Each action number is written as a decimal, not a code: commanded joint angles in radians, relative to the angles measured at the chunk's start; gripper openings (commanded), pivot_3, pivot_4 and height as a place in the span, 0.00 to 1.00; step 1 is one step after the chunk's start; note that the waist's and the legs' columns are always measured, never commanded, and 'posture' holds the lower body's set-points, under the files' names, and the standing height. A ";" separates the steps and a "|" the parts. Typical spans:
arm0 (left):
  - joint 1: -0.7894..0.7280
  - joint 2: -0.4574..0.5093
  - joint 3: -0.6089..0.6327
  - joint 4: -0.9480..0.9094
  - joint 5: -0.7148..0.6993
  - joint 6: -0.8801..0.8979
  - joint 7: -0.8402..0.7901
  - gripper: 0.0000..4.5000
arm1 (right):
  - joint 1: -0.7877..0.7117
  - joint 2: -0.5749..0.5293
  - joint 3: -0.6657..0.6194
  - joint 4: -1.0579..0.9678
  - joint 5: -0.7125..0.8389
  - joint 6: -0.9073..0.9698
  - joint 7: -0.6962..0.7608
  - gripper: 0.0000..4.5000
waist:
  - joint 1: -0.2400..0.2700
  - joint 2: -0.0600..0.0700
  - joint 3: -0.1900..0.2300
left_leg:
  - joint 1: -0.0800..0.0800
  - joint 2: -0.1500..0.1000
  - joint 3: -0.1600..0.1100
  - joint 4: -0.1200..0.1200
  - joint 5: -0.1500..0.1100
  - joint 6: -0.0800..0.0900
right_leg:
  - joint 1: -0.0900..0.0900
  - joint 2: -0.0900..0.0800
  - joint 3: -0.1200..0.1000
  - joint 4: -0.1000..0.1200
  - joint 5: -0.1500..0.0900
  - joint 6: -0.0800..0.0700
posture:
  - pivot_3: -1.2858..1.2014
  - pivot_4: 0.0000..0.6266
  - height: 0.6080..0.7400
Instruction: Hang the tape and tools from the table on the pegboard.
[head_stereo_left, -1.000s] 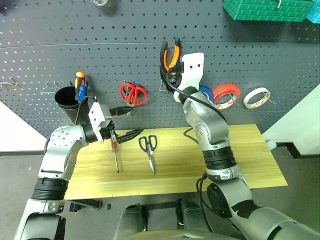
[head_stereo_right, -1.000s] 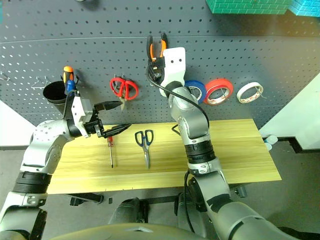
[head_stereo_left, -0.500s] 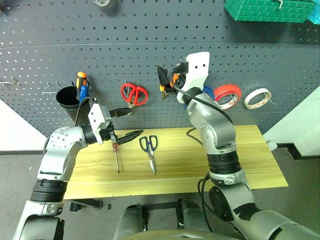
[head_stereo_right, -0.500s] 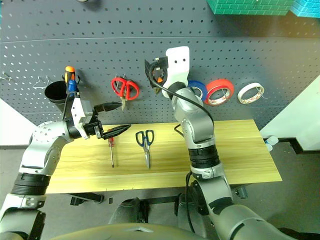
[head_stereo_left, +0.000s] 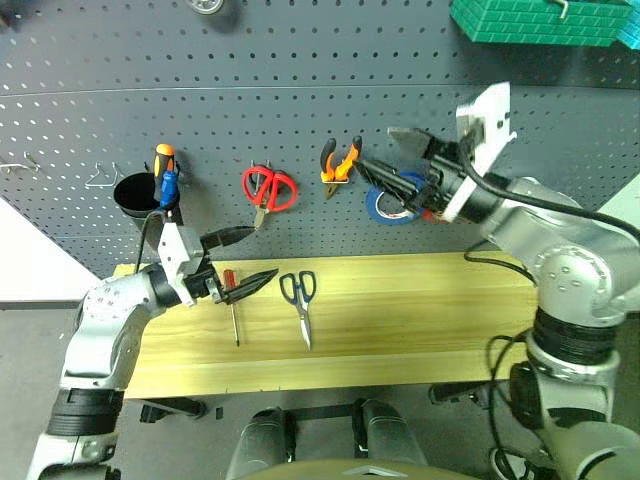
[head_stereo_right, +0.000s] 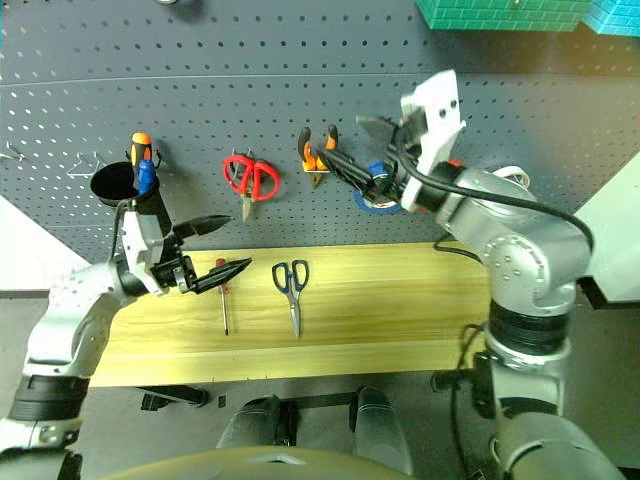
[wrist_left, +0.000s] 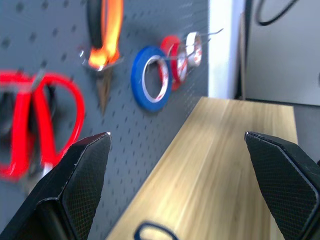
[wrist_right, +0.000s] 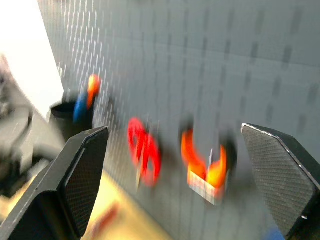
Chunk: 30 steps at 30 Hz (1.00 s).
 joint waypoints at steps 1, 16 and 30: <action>0.086 -0.012 0.036 -0.101 -0.018 0.003 0.048 1.00 | 0.024 -0.082 0.023 0.011 0.029 -0.009 0.124 0.99 | 0.000 0.000 0.000 | 0.000 0.000 0.000 0.000 0.000 0.000 | 0.000 0.000 0.000 0.000 0.000 0.000 | 0.54 0.16 1.00; 0.240 -0.210 -0.036 -0.130 0.294 -0.037 0.481 1.00 | 0.161 -0.210 0.175 0.116 -0.024 -0.171 0.471 0.99 | 0.047 -0.001 0.001 | -0.003 -0.001 -0.001 0.000 -0.001 0.001 | -0.001 -0.001 -0.001 -0.003 -0.001 0.000 | 0.57 0.18 1.00; 0.138 -0.311 -0.184 0.035 0.329 0.119 0.537 1.00 | 0.288 -0.311 0.151 0.269 -0.161 -0.524 0.723 0.99 | 0.054 -0.002 0.002 | -0.008 -0.001 -0.005 0.000 -0.002 0.003 | -0.002 -0.001 -0.005 -0.008 -0.001 0.001 | 0.56 0.22 1.00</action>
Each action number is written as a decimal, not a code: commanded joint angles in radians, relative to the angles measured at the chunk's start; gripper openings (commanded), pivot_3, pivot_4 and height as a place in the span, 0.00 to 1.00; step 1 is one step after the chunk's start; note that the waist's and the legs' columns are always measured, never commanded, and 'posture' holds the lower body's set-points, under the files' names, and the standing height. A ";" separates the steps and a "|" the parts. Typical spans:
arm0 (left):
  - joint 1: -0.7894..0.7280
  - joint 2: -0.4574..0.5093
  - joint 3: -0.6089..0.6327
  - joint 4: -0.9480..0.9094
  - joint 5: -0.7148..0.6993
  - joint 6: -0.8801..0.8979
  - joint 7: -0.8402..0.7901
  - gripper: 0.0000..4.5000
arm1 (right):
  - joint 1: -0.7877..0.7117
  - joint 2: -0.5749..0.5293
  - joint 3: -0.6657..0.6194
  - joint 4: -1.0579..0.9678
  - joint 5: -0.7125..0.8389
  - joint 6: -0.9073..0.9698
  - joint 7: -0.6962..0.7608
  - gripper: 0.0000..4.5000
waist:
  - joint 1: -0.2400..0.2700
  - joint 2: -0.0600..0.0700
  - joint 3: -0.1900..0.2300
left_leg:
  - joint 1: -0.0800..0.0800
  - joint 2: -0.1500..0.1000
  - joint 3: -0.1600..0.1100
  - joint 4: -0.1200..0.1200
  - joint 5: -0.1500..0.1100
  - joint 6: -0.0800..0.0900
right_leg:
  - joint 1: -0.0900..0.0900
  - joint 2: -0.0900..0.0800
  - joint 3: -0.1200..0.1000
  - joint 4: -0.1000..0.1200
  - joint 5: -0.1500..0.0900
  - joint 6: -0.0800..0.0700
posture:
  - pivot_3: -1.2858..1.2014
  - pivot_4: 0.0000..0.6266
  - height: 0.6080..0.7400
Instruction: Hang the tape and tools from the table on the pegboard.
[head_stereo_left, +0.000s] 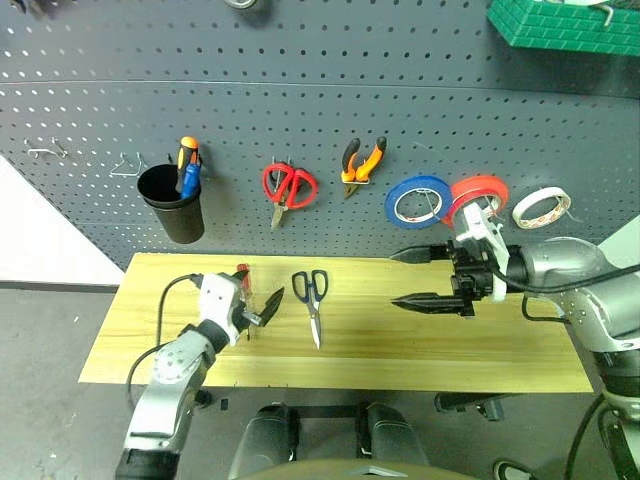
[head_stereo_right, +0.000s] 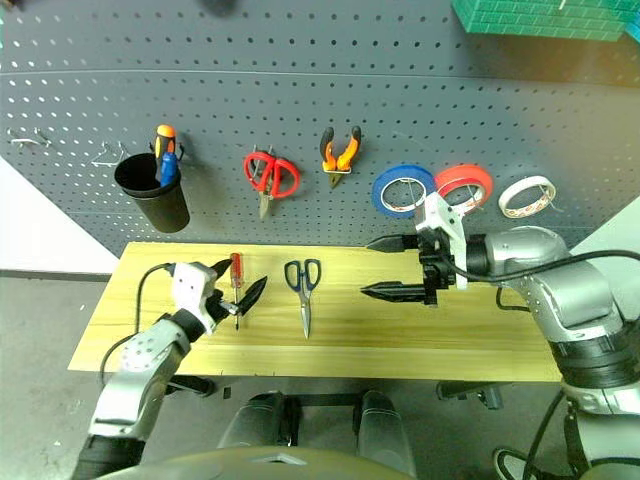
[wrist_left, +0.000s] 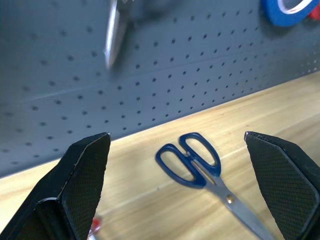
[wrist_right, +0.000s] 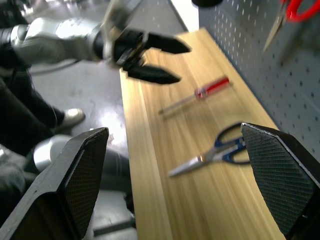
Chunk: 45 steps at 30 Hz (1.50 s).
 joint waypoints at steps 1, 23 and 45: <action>-0.031 0.015 -0.054 -0.008 0.030 0.105 0.003 1.00 | 0.013 0.013 -0.046 0.055 -0.032 -0.136 0.038 0.99 | -0.003 -0.001 0.001 | 0.000 0.000 0.000 0.000 0.000 0.000 | 0.000 0.000 0.000 0.000 0.000 0.000 | 0.55 0.22 1.00; -0.421 -0.187 -0.251 0.107 0.165 0.833 0.266 1.00 | -0.017 -0.012 -0.045 0.203 -0.147 -0.270 0.089 0.99 | -0.002 -0.001 0.004 | 0.000 -0.002 -0.004 0.002 0.000 0.001 | 0.002 0.000 -0.001 0.000 0.000 0.001 | 0.52 0.26 1.00; -0.618 -0.423 0.019 0.624 0.135 0.860 0.508 1.00 | 0.087 -0.036 -0.071 0.133 -0.186 -0.320 0.052 0.99 | -0.013 -0.004 0.006 | -0.002 -0.005 -0.003 0.001 0.000 0.001 | 0.001 -0.001 -0.001 -0.002 -0.001 0.001 | 0.49 0.25 1.00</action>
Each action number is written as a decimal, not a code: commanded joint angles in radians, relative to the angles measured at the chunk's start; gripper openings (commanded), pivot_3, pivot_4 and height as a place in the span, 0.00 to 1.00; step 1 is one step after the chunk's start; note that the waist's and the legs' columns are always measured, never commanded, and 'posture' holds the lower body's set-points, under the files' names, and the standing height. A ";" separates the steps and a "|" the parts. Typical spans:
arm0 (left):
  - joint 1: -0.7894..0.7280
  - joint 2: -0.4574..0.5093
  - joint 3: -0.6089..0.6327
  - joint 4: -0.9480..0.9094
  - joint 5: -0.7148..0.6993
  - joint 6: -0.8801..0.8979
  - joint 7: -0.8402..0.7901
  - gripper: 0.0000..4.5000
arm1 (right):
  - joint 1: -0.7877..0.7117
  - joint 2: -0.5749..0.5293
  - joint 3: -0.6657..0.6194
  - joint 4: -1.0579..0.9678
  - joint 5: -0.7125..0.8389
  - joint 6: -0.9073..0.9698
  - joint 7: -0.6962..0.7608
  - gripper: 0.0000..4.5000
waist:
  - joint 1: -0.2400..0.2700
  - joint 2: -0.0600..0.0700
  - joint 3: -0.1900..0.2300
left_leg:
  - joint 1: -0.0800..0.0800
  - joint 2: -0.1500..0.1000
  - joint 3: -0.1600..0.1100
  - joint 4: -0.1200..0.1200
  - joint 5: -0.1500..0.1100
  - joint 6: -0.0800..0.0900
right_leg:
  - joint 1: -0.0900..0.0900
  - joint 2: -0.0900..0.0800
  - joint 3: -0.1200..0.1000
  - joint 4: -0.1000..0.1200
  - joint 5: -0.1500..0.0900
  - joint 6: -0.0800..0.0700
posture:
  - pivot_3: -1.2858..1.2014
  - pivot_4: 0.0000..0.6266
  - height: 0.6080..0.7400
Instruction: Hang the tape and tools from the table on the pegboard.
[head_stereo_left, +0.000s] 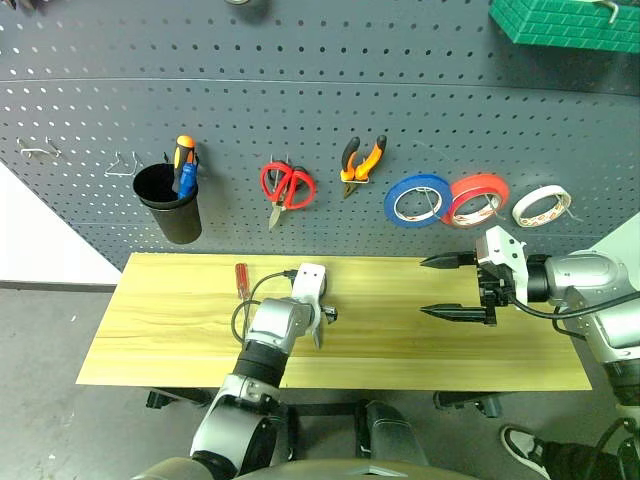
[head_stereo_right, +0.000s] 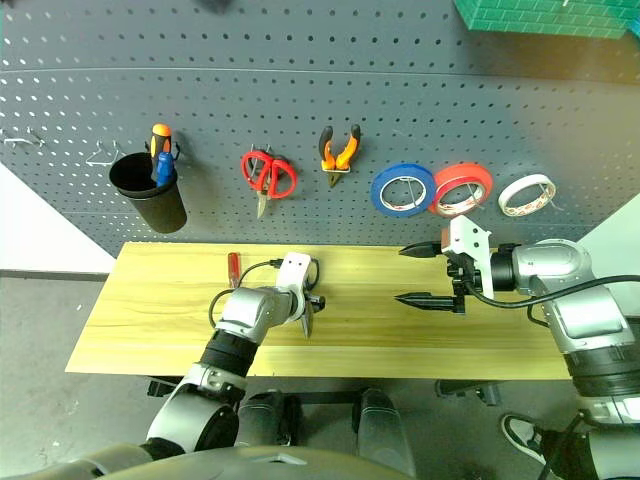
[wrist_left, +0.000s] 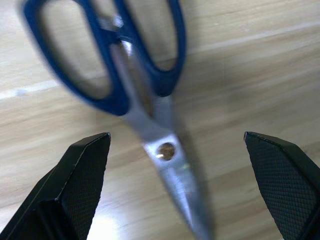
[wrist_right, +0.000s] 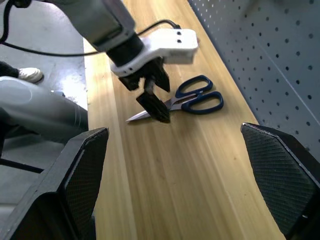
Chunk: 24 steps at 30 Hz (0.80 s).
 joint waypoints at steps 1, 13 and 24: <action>-0.042 -0.001 0.073 0.098 -0.017 -0.013 0.044 1.00 | 0.012 -0.007 -0.036 -0.045 0.006 -0.015 -0.018 0.99 | -0.005 0.000 0.000 | 0.000 0.000 0.000 0.000 0.000 0.000 | 0.000 0.000 0.000 0.000 0.000 0.000 | 0.49 0.25 1.00; -0.068 -0.053 0.151 0.134 -0.044 0.027 0.181 1.00 | 0.014 -0.012 -0.021 -0.044 0.015 -0.027 0.025 0.99 | -0.049 0.000 0.000 | 0.009 0.002 -0.001 0.000 0.000 0.000 | 0.009 0.000 -0.001 0.000 -0.002 0.003 | 0.49 0.25 1.00; -0.043 -0.073 0.185 0.083 -0.084 0.056 0.249 0.81 | -0.042 0.001 -0.009 0.014 -0.020 -0.067 0.031 1.00 | -0.045 0.000 0.000 | 0.010 0.002 -0.001 -0.001 0.000 -0.001 | 0.009 0.000 -0.001 0.000 -0.002 0.003 | 0.49 0.25 1.00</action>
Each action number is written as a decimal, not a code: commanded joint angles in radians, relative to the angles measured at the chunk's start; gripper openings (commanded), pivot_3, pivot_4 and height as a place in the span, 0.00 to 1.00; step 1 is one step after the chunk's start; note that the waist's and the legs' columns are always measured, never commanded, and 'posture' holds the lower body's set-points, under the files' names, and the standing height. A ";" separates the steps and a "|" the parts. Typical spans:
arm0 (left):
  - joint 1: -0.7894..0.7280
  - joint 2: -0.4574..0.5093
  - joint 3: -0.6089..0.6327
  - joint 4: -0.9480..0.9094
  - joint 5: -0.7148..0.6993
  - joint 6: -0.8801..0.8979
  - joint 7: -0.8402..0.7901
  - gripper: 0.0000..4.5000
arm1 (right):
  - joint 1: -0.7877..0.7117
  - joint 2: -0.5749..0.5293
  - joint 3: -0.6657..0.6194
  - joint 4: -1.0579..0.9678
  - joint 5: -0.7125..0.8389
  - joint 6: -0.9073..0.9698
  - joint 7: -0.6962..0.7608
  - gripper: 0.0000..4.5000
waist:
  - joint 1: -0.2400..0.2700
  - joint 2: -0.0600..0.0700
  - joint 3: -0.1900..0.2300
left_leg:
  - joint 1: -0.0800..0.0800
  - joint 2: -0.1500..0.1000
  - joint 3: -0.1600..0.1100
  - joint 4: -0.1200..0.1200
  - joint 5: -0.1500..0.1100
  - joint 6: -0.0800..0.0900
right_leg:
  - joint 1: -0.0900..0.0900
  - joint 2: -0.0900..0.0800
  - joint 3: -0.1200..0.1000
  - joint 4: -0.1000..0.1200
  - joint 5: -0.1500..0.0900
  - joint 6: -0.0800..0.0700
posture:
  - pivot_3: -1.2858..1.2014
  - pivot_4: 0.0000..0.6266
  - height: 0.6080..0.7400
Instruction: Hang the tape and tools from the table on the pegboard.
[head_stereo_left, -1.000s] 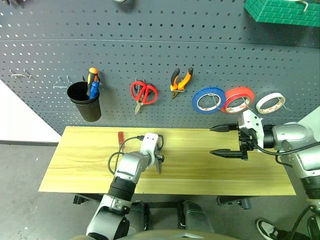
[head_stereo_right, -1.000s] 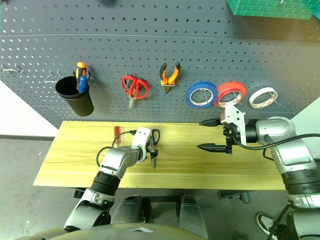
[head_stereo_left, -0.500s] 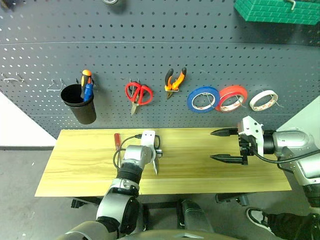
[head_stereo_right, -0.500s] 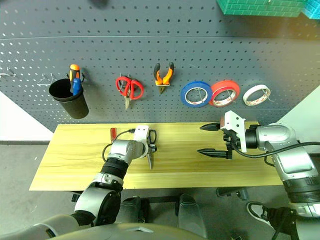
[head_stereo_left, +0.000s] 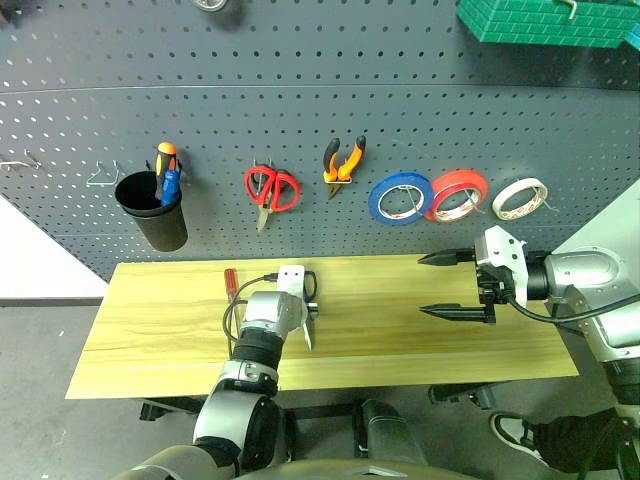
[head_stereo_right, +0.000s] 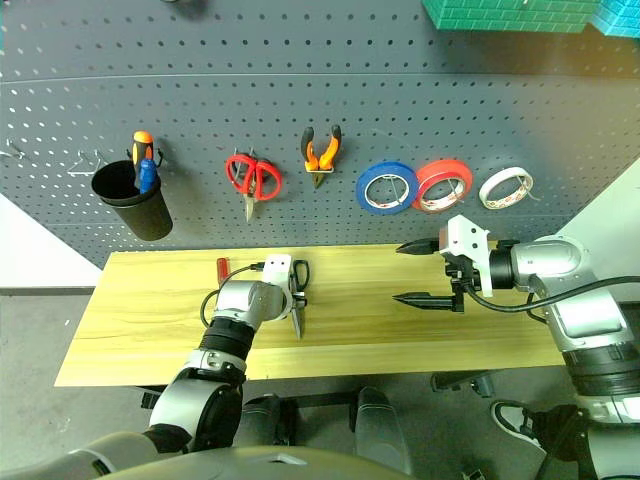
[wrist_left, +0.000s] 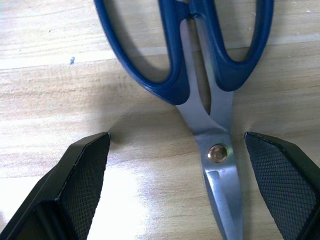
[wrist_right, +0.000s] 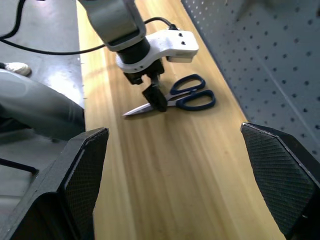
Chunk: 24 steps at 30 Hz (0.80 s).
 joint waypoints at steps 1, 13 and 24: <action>0.013 -0.073 0.025 0.009 -0.024 0.020 0.016 0.74 | -0.023 -0.002 -0.009 0.006 0.000 -0.021 0.008 1.00 | 0.000 0.000 0.000 | 0.000 0.000 0.000 0.000 0.000 0.000 | 0.000 0.000 0.000 0.000 0.000 0.000 | 0.49 0.25 1.00; 0.044 -0.079 0.068 -0.089 -0.062 0.003 0.055 0.11 | -0.037 0.020 0.005 0.040 -0.025 -0.066 0.003 1.00 | 0.002 0.000 0.000 | 0.000 0.000 0.000 0.000 0.000 0.000 | 0.001 -0.001 0.000 0.000 0.001 -0.001 | 0.49 0.26 1.00; 0.052 0.173 -0.165 -0.337 -0.093 0.180 -0.278 0.11 | -0.045 0.036 0.014 0.059 -0.028 -0.079 0.014 1.00 | 0.000 -0.002 0.005 | -0.009 -0.001 0.000 -0.001 0.000 0.000 | -0.009 0.001 0.000 0.000 0.002 -0.003 | 0.51 0.24 1.00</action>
